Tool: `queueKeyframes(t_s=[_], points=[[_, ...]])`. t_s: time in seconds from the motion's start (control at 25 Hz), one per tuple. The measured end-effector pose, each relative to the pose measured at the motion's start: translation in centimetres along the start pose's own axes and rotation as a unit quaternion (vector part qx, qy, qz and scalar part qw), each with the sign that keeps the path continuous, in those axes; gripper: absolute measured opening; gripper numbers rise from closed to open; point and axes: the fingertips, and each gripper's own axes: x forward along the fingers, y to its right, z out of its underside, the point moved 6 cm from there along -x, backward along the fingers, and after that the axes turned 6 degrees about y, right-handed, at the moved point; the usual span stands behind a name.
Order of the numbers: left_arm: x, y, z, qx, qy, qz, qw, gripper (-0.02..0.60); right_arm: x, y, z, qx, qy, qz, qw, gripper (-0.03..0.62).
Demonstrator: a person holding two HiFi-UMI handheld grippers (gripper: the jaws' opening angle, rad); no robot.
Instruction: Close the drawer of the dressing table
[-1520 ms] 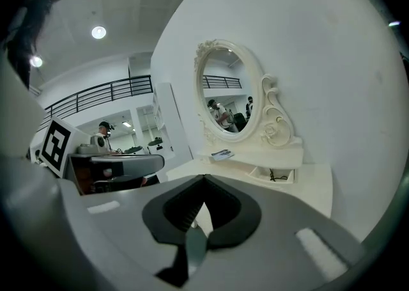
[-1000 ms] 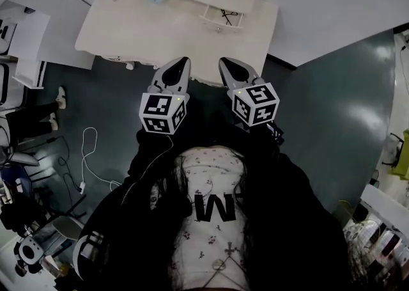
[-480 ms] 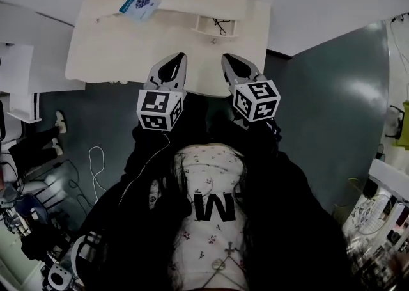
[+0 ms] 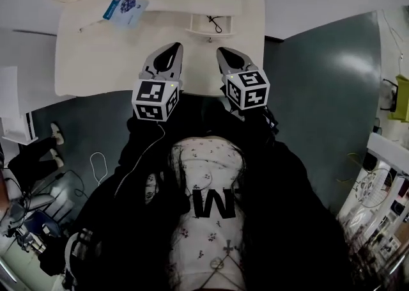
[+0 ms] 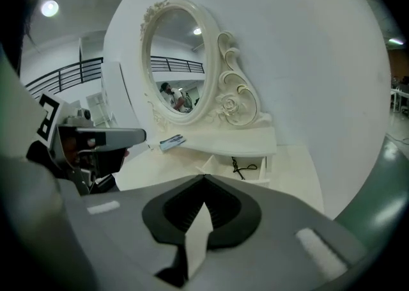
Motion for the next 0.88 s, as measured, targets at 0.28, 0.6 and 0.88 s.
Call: queueKeyframes(t_s=[0.28, 0.6, 0.88], points=[[1.9, -1.6, -0.6, 0.009, 0.000, 0.029, 0.9995, 0.000, 1.7, 0.8, 2.4, 0.011, -0.037, 0.039, 0.998, 0.010], [3.5, -2.3, -0.8, 0.016, -0.001, 0.063, 0.9979, 0.000, 3.7, 2.1, 4.7, -0.004, -0.083, 0.050, 0.995, 0.049], [3.9, -3.2, -1.0, 0.022, 0.003, 0.076, 0.9969, 0.000, 6.8, 2.6, 5.7, -0.034, -0.121, 0.066, 0.990, 0.097]])
